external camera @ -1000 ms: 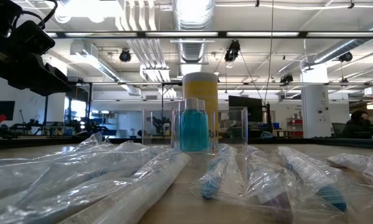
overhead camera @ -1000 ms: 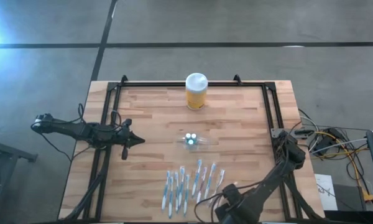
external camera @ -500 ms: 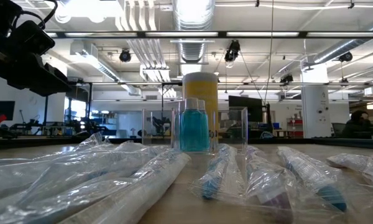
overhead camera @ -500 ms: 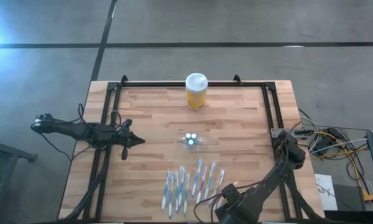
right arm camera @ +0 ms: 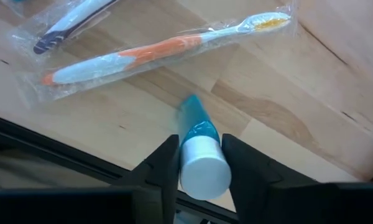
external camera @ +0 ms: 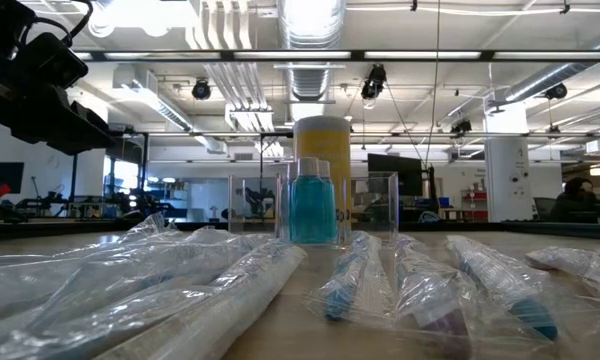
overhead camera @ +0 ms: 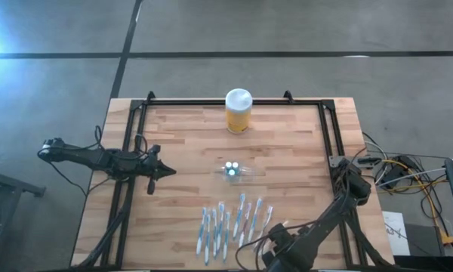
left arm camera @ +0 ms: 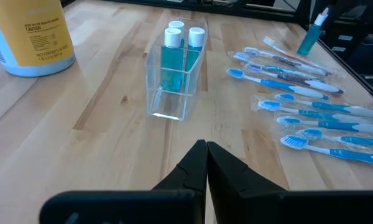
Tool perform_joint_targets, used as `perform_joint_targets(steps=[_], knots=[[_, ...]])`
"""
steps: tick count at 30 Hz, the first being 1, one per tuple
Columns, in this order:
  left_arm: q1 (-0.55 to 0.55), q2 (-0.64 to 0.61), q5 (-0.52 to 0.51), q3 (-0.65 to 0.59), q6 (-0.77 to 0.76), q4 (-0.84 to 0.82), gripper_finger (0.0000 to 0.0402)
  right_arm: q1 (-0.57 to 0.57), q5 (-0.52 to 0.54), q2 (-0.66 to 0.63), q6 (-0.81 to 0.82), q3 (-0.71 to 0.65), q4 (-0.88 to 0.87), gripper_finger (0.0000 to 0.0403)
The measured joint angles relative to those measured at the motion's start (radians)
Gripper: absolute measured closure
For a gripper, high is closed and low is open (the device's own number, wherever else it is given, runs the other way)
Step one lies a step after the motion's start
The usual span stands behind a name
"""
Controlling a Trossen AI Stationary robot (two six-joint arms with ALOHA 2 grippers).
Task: Pick & Place toothbrushing station
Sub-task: Put the blue mouthwash into the transparent organizer
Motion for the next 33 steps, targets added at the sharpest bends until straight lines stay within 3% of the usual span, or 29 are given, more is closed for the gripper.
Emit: perform_joint_targets(steps=[7, 14, 23, 33], knots=[[0.000, 0.000, -0.001, 0.000, 0.000, 0.000, 0.0388, -0.003, -0.002, -0.002, -0.060, 0.000, 0.003, 0.0314], [0.000, 0.000, -0.002, 0.000, 0.007, 0.000, 0.0388, -0.022, 0.043, -0.061, -0.286, 0.006, -0.009, 0.0314], [0.000, 0.000, -0.002, 0.000, 0.029, 0.017, 0.0388, -0.138, 0.364, -0.234, -0.721, 0.012, -0.034, 0.0314], [0.000, 0.000, -0.004, 0.000, 0.082, 0.098, 0.0388, -0.395, 0.425, -0.396, -1.318, -0.022, -0.070, 0.0314]])
